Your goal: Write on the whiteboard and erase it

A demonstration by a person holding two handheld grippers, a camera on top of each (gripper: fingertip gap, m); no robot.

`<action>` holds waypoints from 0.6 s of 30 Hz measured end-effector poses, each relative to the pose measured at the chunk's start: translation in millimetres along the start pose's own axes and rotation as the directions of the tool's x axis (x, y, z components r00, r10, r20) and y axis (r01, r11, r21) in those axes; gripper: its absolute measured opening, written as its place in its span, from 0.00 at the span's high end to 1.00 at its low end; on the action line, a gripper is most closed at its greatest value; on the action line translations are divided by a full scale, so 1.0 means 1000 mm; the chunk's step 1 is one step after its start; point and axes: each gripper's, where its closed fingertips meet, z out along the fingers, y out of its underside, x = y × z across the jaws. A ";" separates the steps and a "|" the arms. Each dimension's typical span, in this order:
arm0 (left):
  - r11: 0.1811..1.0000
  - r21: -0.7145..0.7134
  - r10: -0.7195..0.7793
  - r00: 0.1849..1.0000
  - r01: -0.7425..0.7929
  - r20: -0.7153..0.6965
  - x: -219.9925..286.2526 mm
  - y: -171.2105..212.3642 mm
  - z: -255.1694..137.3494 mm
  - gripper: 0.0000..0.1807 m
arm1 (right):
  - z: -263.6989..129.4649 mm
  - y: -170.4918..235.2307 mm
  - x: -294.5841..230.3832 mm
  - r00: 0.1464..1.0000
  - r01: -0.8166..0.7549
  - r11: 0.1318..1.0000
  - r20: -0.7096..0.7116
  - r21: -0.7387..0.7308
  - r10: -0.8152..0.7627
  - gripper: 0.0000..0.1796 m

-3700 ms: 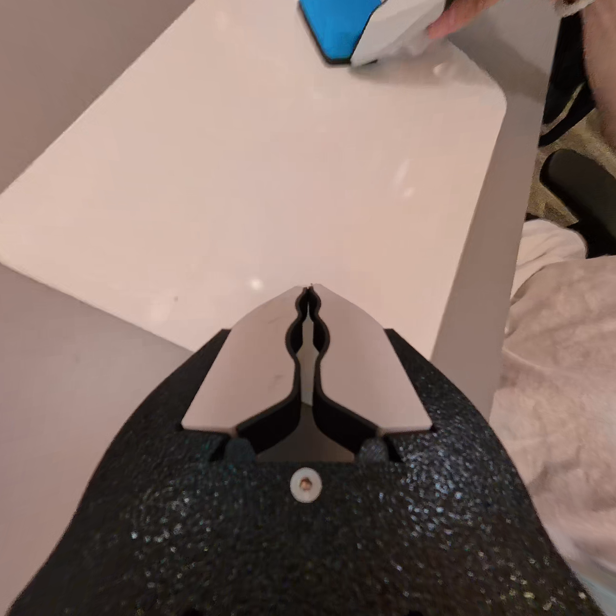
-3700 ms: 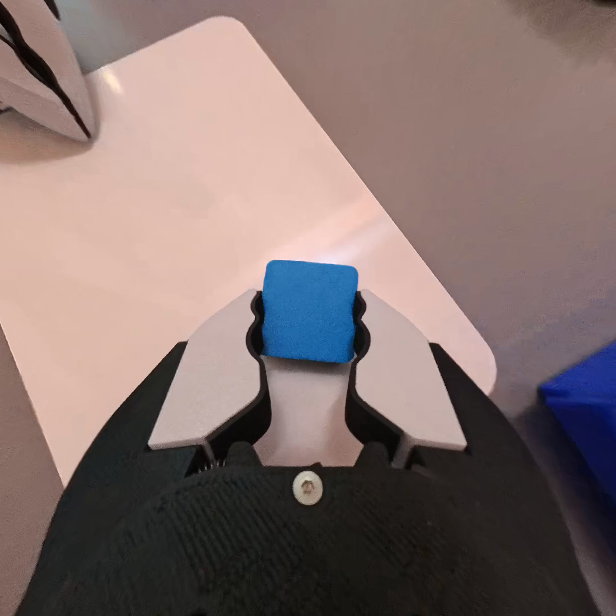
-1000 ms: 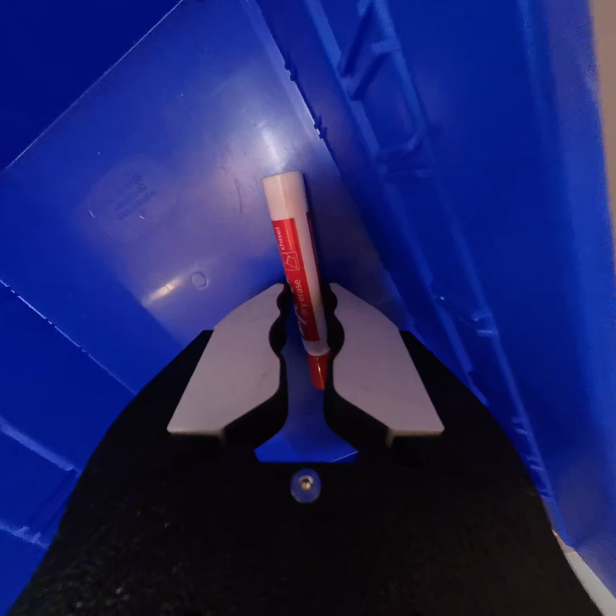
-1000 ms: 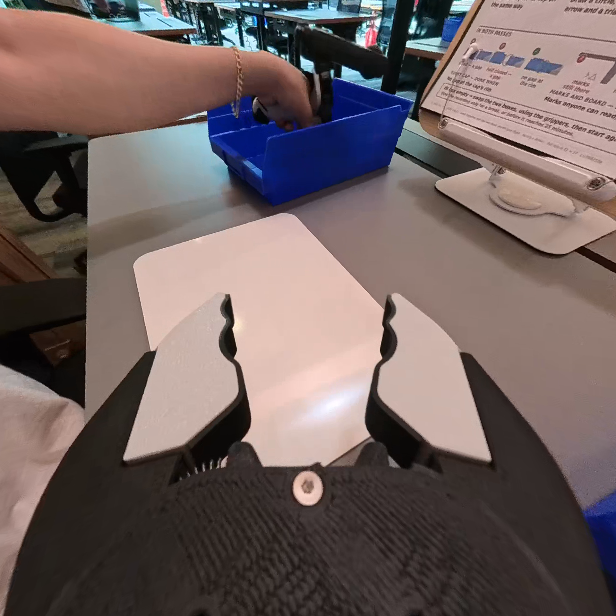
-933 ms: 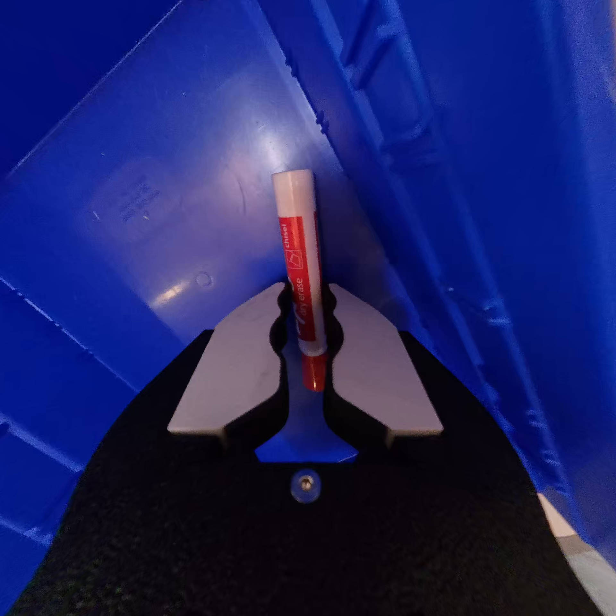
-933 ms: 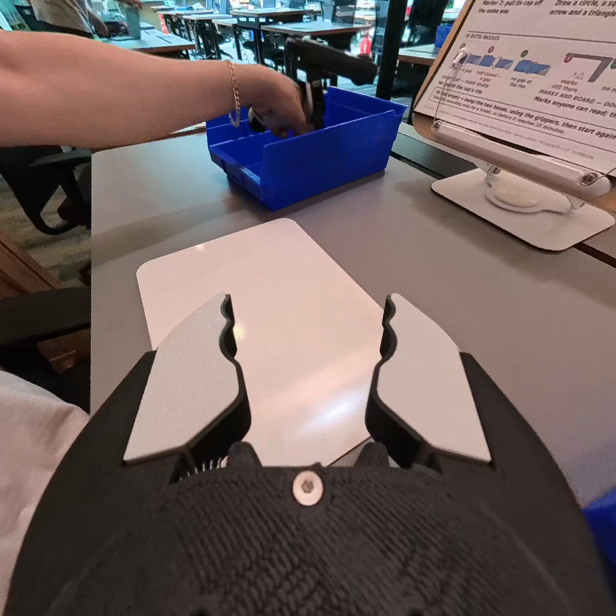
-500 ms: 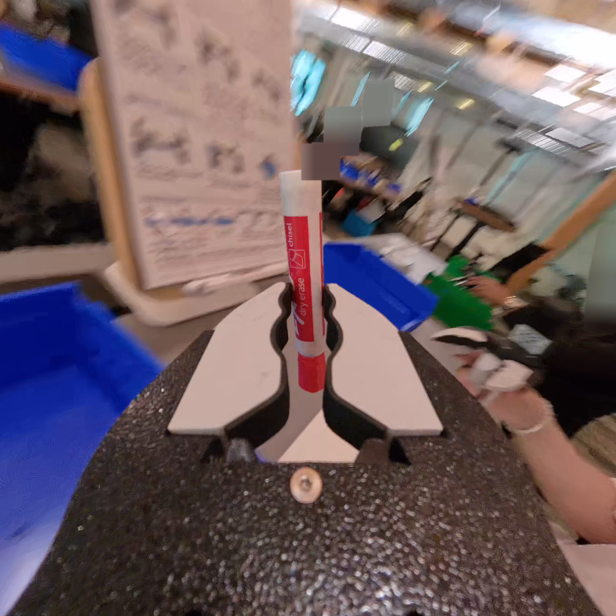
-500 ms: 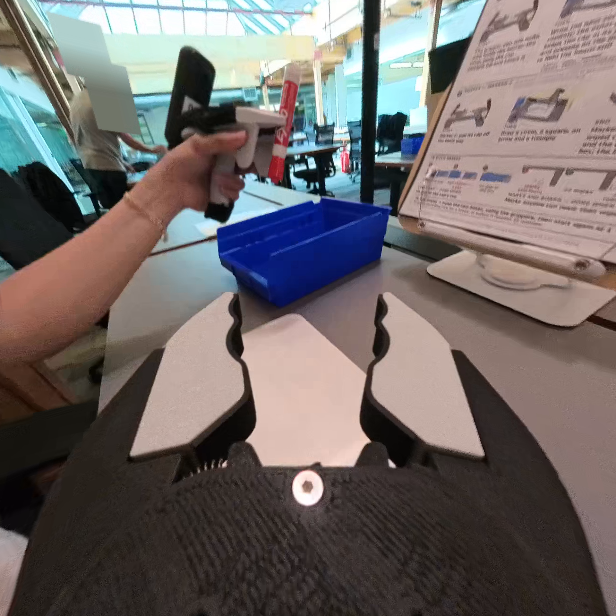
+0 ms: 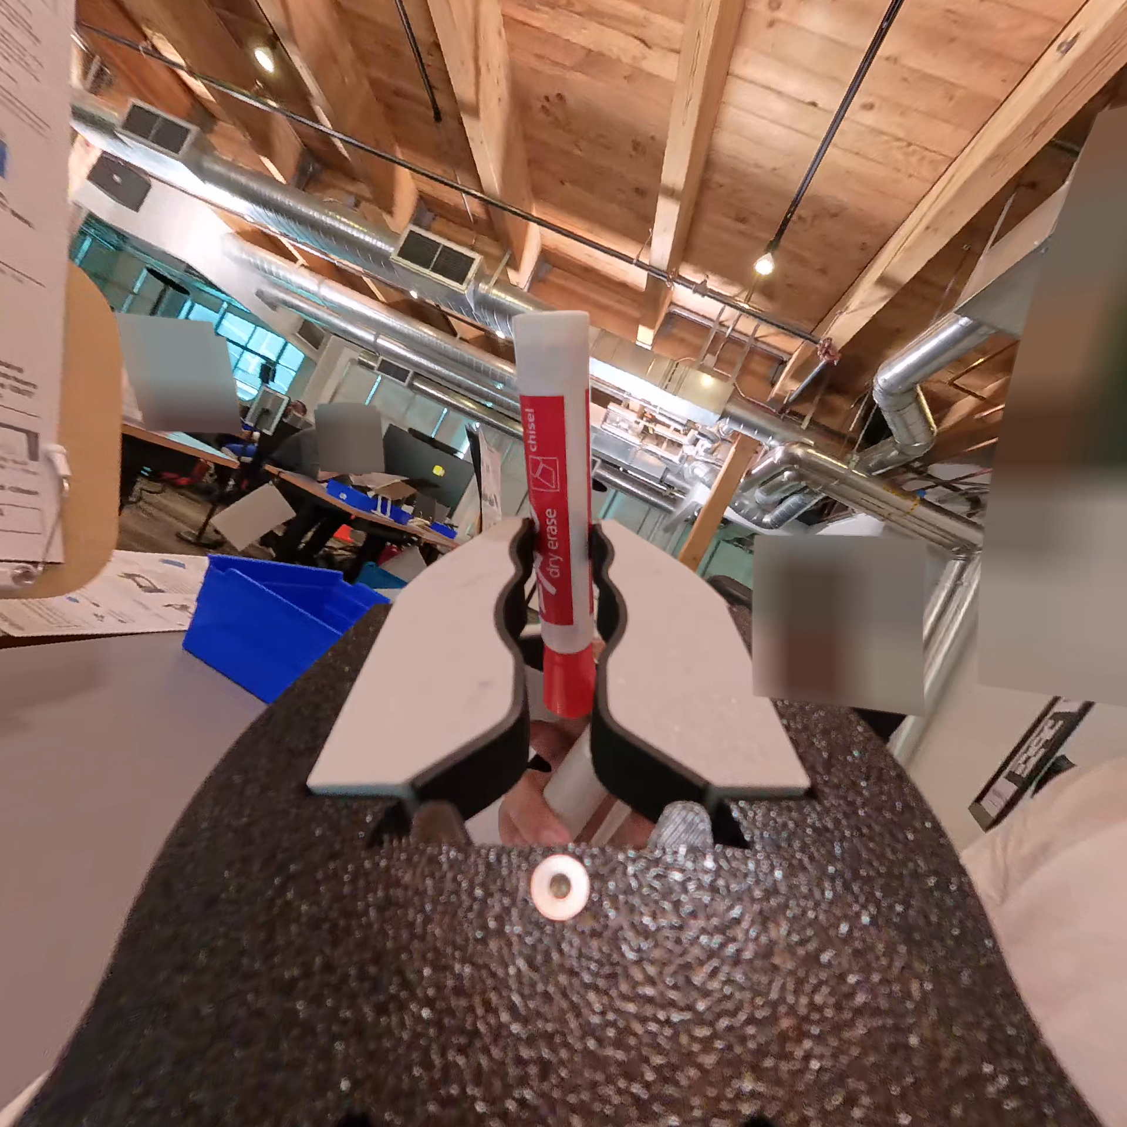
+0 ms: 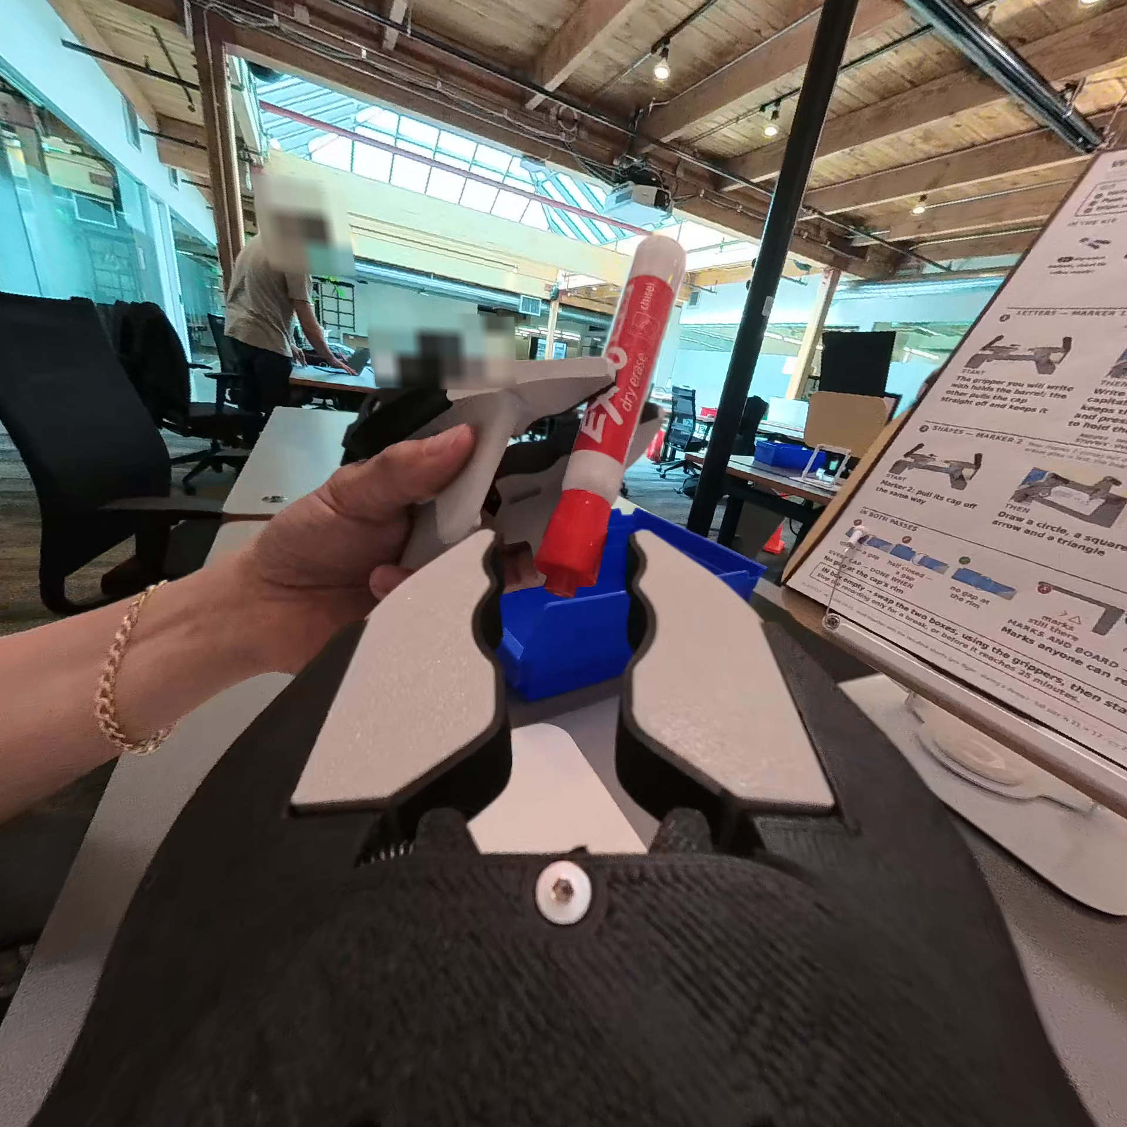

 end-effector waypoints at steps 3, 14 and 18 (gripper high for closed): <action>1.000 -0.012 -0.004 1.000 0.003 -0.012 0.000 0.007 0.004 0.90 | -0.006 0.002 0.001 1.000 0.012 1.000 -0.007 -0.011 -0.012 0.88; 0.868 -0.469 0.149 0.986 -0.164 -0.069 0.000 0.047 -0.026 0.80 | -0.047 0.022 0.001 0.950 0.294 0.901 0.198 -0.319 -0.241 0.89; 0.720 -0.655 0.227 0.970 -0.229 -0.089 -0.005 0.064 -0.039 0.73 | -0.055 0.026 -0.005 0.887 0.448 0.825 0.290 -0.346 -0.360 0.89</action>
